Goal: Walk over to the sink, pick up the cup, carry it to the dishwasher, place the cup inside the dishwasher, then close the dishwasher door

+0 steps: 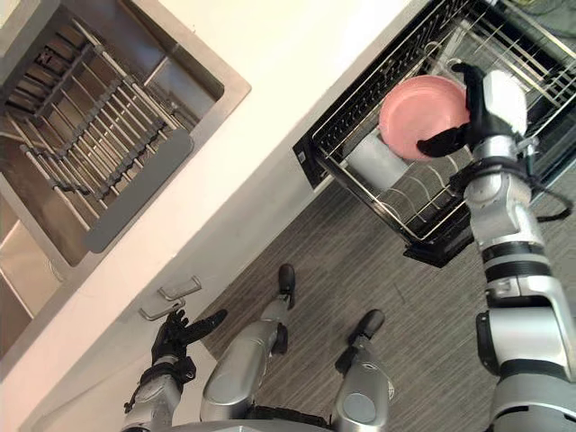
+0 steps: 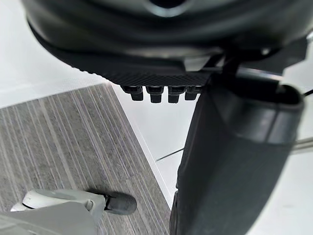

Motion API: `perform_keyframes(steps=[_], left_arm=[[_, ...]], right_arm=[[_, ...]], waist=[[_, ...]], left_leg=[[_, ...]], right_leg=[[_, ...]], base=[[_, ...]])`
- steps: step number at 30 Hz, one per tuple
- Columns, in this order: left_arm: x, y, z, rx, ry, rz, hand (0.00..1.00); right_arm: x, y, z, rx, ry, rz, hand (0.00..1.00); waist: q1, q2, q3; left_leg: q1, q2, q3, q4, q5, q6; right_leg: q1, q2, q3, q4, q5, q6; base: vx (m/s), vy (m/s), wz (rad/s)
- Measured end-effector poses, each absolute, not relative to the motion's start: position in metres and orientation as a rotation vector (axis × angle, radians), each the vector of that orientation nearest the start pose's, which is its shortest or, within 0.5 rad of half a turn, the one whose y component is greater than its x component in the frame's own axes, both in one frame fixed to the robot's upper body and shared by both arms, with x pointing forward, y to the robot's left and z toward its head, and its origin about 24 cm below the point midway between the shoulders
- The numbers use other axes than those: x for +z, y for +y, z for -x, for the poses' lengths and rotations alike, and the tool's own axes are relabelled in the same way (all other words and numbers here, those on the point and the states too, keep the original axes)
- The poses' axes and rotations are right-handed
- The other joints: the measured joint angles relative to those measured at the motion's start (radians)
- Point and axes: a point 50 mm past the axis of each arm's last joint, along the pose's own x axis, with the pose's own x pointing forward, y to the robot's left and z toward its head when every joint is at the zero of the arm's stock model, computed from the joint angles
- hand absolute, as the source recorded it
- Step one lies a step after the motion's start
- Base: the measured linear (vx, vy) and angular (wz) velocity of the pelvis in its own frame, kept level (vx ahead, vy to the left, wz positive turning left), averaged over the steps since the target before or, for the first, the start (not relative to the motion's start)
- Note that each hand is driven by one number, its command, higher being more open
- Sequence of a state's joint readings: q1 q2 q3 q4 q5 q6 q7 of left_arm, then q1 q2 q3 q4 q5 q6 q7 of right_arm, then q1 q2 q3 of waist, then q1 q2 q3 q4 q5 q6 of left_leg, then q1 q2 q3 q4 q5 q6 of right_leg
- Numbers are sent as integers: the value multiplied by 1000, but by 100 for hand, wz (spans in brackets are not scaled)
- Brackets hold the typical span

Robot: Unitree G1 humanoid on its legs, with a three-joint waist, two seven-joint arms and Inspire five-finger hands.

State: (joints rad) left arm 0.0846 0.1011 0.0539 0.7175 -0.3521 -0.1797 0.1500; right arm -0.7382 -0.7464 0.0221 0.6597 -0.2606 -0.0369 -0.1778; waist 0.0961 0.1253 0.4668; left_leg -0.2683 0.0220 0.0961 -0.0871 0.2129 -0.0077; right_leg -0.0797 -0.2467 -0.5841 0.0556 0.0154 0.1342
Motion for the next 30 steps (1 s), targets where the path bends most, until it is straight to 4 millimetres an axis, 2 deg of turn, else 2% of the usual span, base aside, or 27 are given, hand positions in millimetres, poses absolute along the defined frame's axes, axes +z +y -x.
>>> perform_keyframes(steps=[3,7,9,11,16,18,20,21,24,25,26,27,29,30], left_arm=[[-112,214,-159,424,633,169,100],[-123,222,-139,462,726,128,100],[-128,224,-129,469,772,107,100],[-132,229,-118,491,805,83,100],[-138,238,-95,559,869,56,100],[-143,239,-79,588,918,54,100],[-145,238,-72,587,936,47,100],[-146,235,-72,577,941,42,100],[-145,229,-80,539,926,36,100],[-144,226,-89,514,908,34,100],[-142,222,-98,493,886,35,100],[-141,220,-101,485,875,37,100],[-139,215,-109,466,843,50,100],[-139,213,-109,463,842,55,100]], right_arm=[[189,-315,-348,-418,-201,800,100],[170,-308,-330,-375,-243,725,100],[161,-313,-321,-408,-239,650,100],[149,-328,-308,-502,-214,549,100],[125,-356,-284,-711,-110,393,100],[108,-371,-269,-814,-34,288,100],[96,-383,-257,-879,25,227,100],[89,-392,-250,-929,59,179,100],[78,-404,-242,-1009,97,53,100],[76,-407,-242,-1040,105,1,0],[77,-409,-245,-1063,104,-46,0],[78,-410,-247,-1073,100,-75,0],[91,-408,-260,-1068,50,-161,0],[97,-408,-263,-1064,33,-172,0]], waist=[[-6,-27,-22],[-48,-81,-77],[-59,-100,-115],[-59,-117,-159],[-64,-124,-217],[-83,-121,-241],[-99,-116,-245],[-110,-107,-249],[-114,-82,-239],[-117,-63,-216],[-123,-40,-183],[-126,-29,-165],[-138,15,-92],[-137,28,-78]], left_leg=[[18,-2,0,-2,2,-2],[53,-4,-10,-5,5,-6],[67,-7,-12,-6,5,-7],[94,-7,-9,-6,3,-10],[157,-3,7,-7,-7,-16],[176,0,21,-7,-9,-17],[177,2,27,-7,-9,-17],[161,6,30,-7,-9,-17],[106,18,45,-7,2,-20],[78,24,50,-7,10,-20],[55,29,53,-7,19,-19],[43,30,54,-7,22,-19],[11,32,62,-7,28,-26],[2,32,67,-7,29,-27]], right_leg=[[21,-1,-1,-3,-12,12],[68,1,-20,-15,-14,18],[87,1,-21,-21,-14,20],[117,1,-20,-28,-13,22],[169,3,-3,-40,-12,24],[181,4,9,-46,-13,22],[179,5,14,-48,-11,20],[161,7,21,-49,-6,13],[93,15,53,-43,17,-1],[60,19,62,-42,28,-7],[31,22,68,-39,37,-11],[19,23,70,-37,38,-12],[-25,22,88,-33,51,-13],[-37,21,93,-33,55,-13]], base=[[-64,12,2],[-55,14,8],[-35,20,5],[-46,20,-1],[-68,17,-12],[-52,10,-18],[-49,10,-12],[-64,14,-14],[-55,8,-25],[-95,4,-18],[-88,6,-14],[-107,11,-11],[-79,16,-17],[-49,19,-23]])
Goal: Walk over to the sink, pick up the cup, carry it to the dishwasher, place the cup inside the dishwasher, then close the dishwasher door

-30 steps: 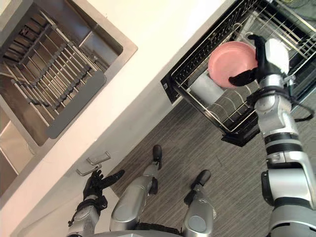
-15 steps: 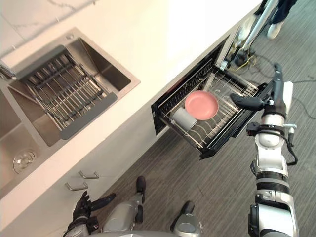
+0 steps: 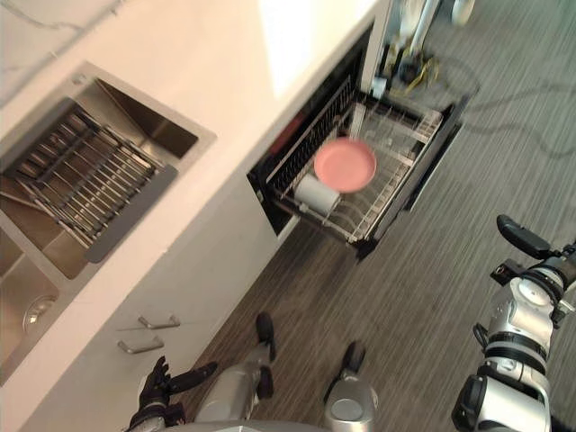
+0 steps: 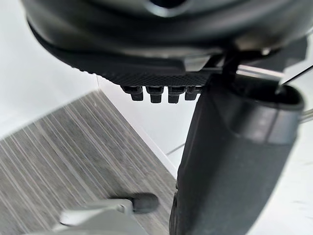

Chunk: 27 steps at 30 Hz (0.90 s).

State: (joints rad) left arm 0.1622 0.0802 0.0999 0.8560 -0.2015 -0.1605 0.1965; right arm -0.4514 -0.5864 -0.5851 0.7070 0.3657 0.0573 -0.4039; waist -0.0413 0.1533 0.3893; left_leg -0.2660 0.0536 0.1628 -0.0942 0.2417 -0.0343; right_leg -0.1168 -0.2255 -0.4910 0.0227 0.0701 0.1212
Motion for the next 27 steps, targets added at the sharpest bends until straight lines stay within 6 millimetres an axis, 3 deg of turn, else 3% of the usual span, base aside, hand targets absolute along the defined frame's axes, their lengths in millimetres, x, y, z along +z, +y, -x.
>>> perform_keyframes(steps=[2,5,8,11,16,18,24,27], left_arm=[[-140,206,-110,462,847,93,100],[-140,198,-112,437,844,114,100],[-136,192,-121,406,807,128,100],[-131,186,-128,382,775,155,100],[-129,176,-133,330,761,182,100],[-130,176,-130,326,771,183,100],[-139,173,-102,311,841,207,100],[-149,167,-75,327,921,231,100]], right_arm=[[122,-412,-272,-1056,-31,-181,0],[158,-420,-278,-1051,-126,-166,0],[193,-424,-282,-1019,-203,-95,0],[214,-412,-296,-922,-239,2,0],[213,-397,-309,-814,-201,114,0],[208,-403,-306,-850,-170,103,0],[199,-424,-294,-933,-92,117,0],[200,-433,-287,-963,-77,125,0]], waist=[[3,47,39],[13,96,57],[31,120,60],[34,124,58],[57,144,43],[56,150,38],[34,181,15],[29,218,-14]], left_leg=[[-32,-4,19,0,3,1],[-63,-18,25,1,9,9],[-88,-32,17,6,15,16],[-94,-56,-33,6,16,15],[-96,-99,-117,6,19,12],[-94,-123,-153,6,19,13],[-24,-218,-273,4,18,17],[6,-250,-304,1,8,30]], right_leg=[[-47,-9,22,11,12,3],[-101,-31,34,52,0,13],[-153,-58,47,103,-23,20],[-180,-88,52,152,-52,29],[-182,-145,13,232,-100,49],[-180,-180,-13,283,-129,60],[-67,-305,-135,425,-221,96],[40,-351,-256,460,-252,119]], base=[[-6,15,-19],[42,0,-6],[89,-7,-2],[84,-1,10],[41,28,37],[7,42,53],[-27,-2,70],[-25,-73,95]])
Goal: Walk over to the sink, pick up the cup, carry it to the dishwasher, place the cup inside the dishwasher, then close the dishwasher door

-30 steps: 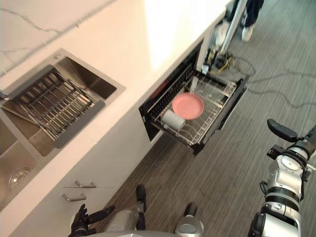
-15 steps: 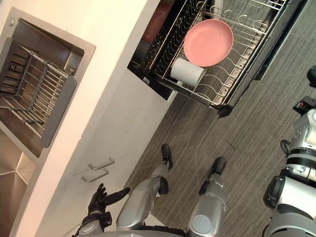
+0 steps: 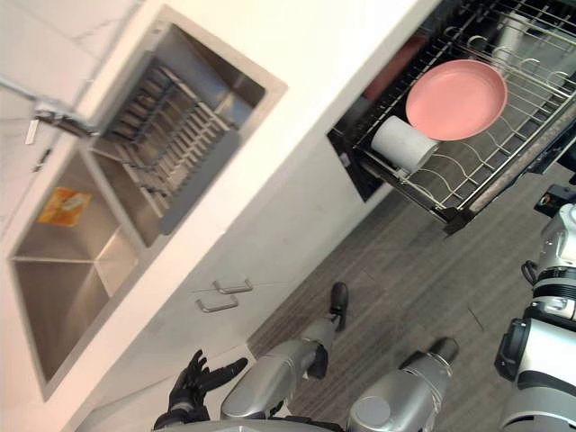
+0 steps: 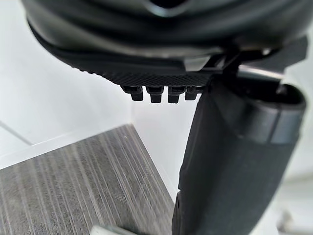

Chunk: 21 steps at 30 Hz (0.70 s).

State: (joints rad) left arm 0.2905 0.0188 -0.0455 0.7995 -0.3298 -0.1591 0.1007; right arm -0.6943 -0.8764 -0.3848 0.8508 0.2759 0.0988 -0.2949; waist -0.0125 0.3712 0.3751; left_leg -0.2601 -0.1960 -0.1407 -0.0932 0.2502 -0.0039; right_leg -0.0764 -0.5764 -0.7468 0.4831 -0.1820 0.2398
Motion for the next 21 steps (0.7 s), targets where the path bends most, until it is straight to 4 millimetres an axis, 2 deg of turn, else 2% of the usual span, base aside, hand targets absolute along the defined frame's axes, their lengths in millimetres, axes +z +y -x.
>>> perform_keyframes(steps=[1,2,4,5,8,9,11,15,18,21], left_arm=[[-150,166,-71,324,938,229,100],[-154,164,-57,314,979,225,100],[-157,162,-44,315,1010,221,100],[-158,160,-37,315,1024,221,100],[-161,158,-29,323,1046,246,100],[-161,156,-28,318,1045,257,100],[-161,154,-27,314,1042,265,100],[-164,153,-18,308,1079,262,100],[-165,153,-13,295,1102,247,100],[-166,153,-13,286,1107,238,100]], right_arm=[[200,-434,-286,-966,-77,125,0],[203,-436,-285,-970,-82,131,0],[209,-437,-285,-967,-94,154,0],[213,-434,-289,-944,-100,165,0],[220,-434,-298,-941,-67,176,0],[224,-434,-300,-947,-57,195,100],[229,-435,-302,-984,-56,181,100],[231,-441,-298,-1017,-25,219,100],[225,-438,-302,-1014,5,206,100],[215,-430,-311,-983,23,189,100]], waist=[[0,3,-3],[1,13,-10],[1,22,-18],[2,25,-20],[38,29,-23],[57,34,-27],[80,41,-33],[82,43,-35],[92,43,-35],[114,36,-30]], left_leg=[[8,-7,0,0,0,0],[26,-32,-23,2,14,-1],[32,-56,-61,5,26,13],[35,-71,-91,5,45,32],[49,-87,-152,6,58,28],[49,-92,-174,6,62,24],[49,-98,-206,6,68,25],[45,-97,-234,6,80,23],[43,-72,-236,5,71,10],[36,-25,-217,5,68,3]], right_leg=[[19,-11,-18,10,-9,5],[62,-43,-62,43,-30,16],[97,-70,-111,75,-50,17],[122,-85,-148,96,-64,17],[187,-87,-229,108,-79,12],[206,-83,-255,109,-86,11],[231,-76,-284,109,-93,10],[244,-59,-302,105,-104,10],[241,-30,-298,92,-107,5],[216,22,-268,60,-102,-2]], base=[[13,-84,87],[27,-106,75],[43,-134,81],[44,-160,84],[20,-146,68],[-5,-146,60],[-6,-96,50],[-35,-44,22],[-66,-15,-5],[-55,-27,-29]])
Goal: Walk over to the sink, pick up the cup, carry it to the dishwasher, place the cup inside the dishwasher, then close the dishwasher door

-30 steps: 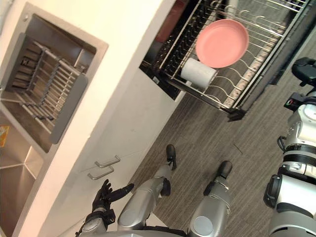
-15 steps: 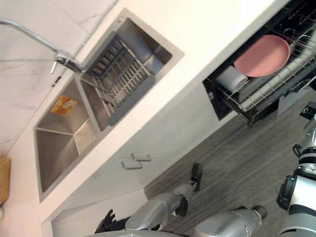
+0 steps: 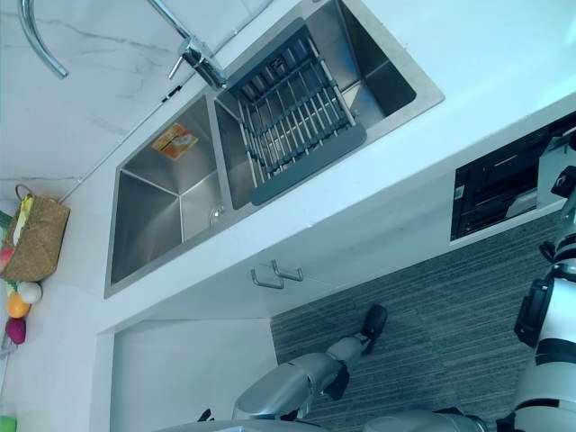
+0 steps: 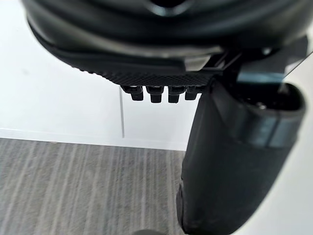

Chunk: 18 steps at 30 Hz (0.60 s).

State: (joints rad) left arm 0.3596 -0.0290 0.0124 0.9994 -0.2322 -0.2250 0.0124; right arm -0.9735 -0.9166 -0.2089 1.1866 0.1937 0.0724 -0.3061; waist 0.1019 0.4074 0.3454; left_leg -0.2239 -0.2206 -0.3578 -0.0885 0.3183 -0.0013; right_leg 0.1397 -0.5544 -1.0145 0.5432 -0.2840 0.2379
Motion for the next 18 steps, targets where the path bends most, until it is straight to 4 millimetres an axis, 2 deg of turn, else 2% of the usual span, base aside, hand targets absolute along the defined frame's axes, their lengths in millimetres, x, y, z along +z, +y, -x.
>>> perform_keyframes(steps=[1,3,4,5,6,7,9,10,11,12,13,14,15,17,18], left_arm=[[-166,153,-12,286,1112,240,100],[-167,157,-18,313,1104,251,100],[-167,160,-19,334,1099,258,100],[-167,165,-19,360,1099,262,100],[-167,169,-20,372,1092,258,100],[-166,172,-22,385,1087,253,100],[-165,182,-32,435,1058,240,100],[-165,184,-35,454,1054,254,100],[-165,187,-38,492,1052,270,100],[-165,192,-40,510,1058,272,100],[-164,194,-41,524,1052,282,100],[-163,198,-46,554,1029,305,100],[-163,201,-50,564,1017,312,100],[-158,214,-64,618,953,348,100],[-156,218,-68,627,933,352,100]], right_arm=[[209,-426,-313,-966,33,183,100],[181,-416,-314,-903,-6,138,100],[162,-406,-315,-873,-24,113,100],[122,-388,-312,-831,-3,82,100],[92,-378,-306,-820,57,57,100],[72,-371,-300,-811,103,36,100],[-8,-326,-274,-768,285,-73,100],[-24,-315,-264,-763,327,-101,100],[-55,-296,-242,-757,411,-137,100],[-77,-286,-218,-779,487,-164,100],[-87,-284,-206,-799,524,-177,100],[-104,-280,-179,-842,599,-189,100],[-111,-278,-168,-861,633,-199,100],[-132,-267,-129,-926,748,-258,100],[-136,-264,-120,-943,774,-280,100]], waist=[[8,-4,3],[22,-32,12],[23,-56,12],[22,-105,7],[22,-139,0],[24,-162,-1],[25,-242,9],[25,-258,8],[25,-280,12],[24,-290,14],[21,-292,15],[16,-297,18],[17,-298,18],[18,-319,17],[18,-329,15]], left_leg=[[2,17,10,0,-4,-6],[10,52,28,0,-8,-12],[10,66,37,0,-10,-17],[10,83,77,1,-11,-19],[10,92,108,1,-11,-19],[11,100,126,1,-11,-19],[30,148,181,1,-25,-37],[30,160,188,1,-29,-43],[31,186,212,0,-37,-52],[29,205,229,-1,-39,-54],[27,211,234,-5,-40,-54],[22,224,245,-5,-44,-58],[20,230,254,-5,-46,-60],[2,248,282,-5,-51,-55],[-4,251,286,-5,-53,-53]], right_leg=[[-6,18,14,-14,7,-2],[-9,59,41,-48,17,-4],[-14,76,52,-60,19,-8],[-16,100,64,-85,22,-13],[-13,118,76,-110,24,-16],[-12,131,83,-129,28,-21],[7,209,134,-234,59,-38],[8,229,147,-258,70,-42],[8,262,170,-300,89,-50],[2,285,192,-329,105,-57],[-3,292,199,-341,111,-60],[-12,308,211,-359,122,-66],[-18,314,217,-367,127,-69],[-39,339,240,-401,139,-75],[-43,342,241,-406,142,-76]], base=[[-15,-51,-46],[5,-81,-42],[47,-149,-32],[59,-149,-29],[63,-114,-22],[63,-83,-22],[41,-78,-43],[-1,-71,-59],[-27,-60,-62],[-48,-40,-59],[-96,22,-45],[-103,36,-30],[-127,42,-41],[-104,39,-39],[-63,33,-20]])
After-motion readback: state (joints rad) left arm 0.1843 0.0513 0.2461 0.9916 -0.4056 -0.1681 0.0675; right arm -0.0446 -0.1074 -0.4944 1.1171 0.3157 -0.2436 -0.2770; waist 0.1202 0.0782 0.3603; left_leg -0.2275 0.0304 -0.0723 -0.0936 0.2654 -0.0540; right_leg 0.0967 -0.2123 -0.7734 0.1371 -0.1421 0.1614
